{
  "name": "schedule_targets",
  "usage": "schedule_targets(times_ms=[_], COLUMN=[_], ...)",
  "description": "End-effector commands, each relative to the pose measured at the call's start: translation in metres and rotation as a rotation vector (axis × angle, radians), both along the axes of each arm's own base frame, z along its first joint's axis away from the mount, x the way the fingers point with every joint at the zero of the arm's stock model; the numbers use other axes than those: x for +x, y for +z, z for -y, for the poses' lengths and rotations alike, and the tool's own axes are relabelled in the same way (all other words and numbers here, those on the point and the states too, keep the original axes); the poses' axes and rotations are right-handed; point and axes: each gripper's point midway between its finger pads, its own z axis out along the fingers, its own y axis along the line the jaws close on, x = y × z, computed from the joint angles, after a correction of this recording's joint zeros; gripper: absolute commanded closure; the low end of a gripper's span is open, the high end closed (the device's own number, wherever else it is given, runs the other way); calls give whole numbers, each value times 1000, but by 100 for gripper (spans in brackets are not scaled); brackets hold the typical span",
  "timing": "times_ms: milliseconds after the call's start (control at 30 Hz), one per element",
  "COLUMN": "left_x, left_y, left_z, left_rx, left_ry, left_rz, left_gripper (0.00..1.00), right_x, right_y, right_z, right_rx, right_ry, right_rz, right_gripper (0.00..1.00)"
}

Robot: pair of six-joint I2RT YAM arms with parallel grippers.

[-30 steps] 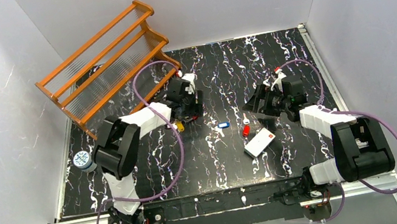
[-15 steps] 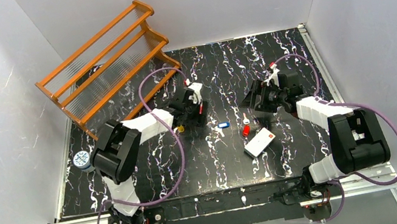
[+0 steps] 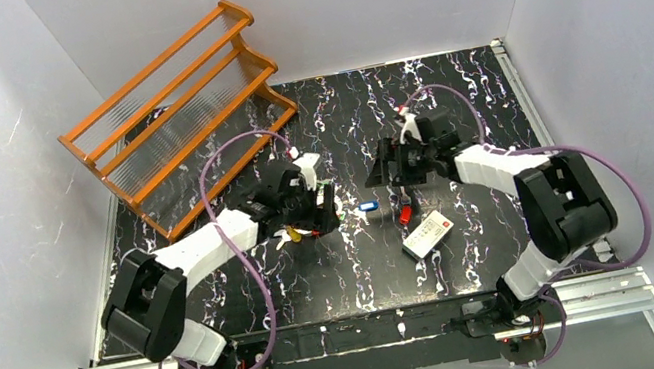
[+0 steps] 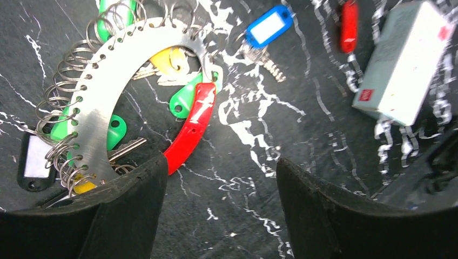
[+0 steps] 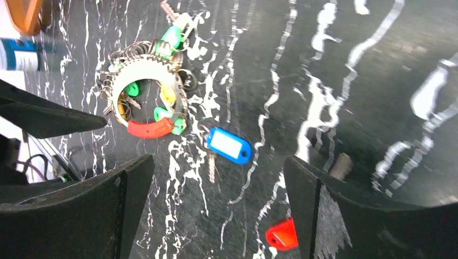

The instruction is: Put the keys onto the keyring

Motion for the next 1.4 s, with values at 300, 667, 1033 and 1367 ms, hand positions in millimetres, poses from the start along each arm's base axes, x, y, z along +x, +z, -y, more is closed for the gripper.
schedule_targets(times_ms=[300, 667, 1033, 1367], left_x=[32, 2, 22, 41], left_y=[6, -38, -17, 21], left_z=[-57, -102, -109, -134], left_rx=[-239, -153, -98, -49], left_ry=[423, 575, 573, 662], left_rz=[-187, -265, -187, -32], left_gripper=[30, 32, 33, 28], right_x=[7, -28, -93, -60], right_y=[-20, -51, -36, -6], right_z=[-86, -114, -141, -132], right_rx=[-148, -182, -15, -11], right_ry=[271, 410, 563, 476], right_rz=[44, -44, -104, -6], right_gripper=[18, 51, 54, 35])
